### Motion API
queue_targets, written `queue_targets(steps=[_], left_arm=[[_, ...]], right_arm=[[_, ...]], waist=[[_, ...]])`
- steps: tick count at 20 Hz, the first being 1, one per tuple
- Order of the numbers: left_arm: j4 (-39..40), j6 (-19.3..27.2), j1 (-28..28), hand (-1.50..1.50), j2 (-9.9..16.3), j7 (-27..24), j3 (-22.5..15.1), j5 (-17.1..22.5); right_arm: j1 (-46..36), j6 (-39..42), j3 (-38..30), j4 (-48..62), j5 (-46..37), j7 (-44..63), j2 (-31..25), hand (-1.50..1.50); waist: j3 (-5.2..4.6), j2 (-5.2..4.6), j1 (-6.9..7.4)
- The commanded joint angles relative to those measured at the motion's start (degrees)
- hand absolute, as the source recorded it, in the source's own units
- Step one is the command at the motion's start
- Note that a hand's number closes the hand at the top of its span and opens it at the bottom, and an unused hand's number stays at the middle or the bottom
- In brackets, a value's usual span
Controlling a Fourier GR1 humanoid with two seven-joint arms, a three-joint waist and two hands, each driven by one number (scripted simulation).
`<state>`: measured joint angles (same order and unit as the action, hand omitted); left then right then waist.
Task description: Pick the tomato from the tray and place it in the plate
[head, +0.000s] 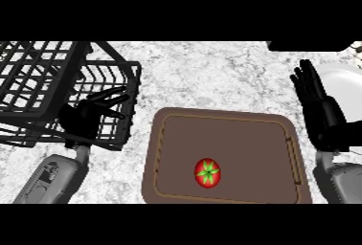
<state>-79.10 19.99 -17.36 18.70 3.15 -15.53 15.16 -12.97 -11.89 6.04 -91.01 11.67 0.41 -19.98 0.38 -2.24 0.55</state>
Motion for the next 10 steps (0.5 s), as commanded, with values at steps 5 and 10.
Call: queue_targets(steps=[5, 10], left_arm=[[8.1, -3.4, 7.4, 0.0, -1.7, 3.0, 1.0, 1.7], [8.7, -7.7, 8.7, 0.0, -4.6, 4.1, 0.7, 3.6]], right_arm=[[-7.5, 4.7, -3.1, -7.2, 3.2, 4.8, -4.8, 1.5], [-1.6, -10.0, -3.1, -3.5, -13.7, 4.3, -6.2, -1.5]], waist=[[-0.51, 2.56, 0.08], [-0.53, 2.46, -0.41]])
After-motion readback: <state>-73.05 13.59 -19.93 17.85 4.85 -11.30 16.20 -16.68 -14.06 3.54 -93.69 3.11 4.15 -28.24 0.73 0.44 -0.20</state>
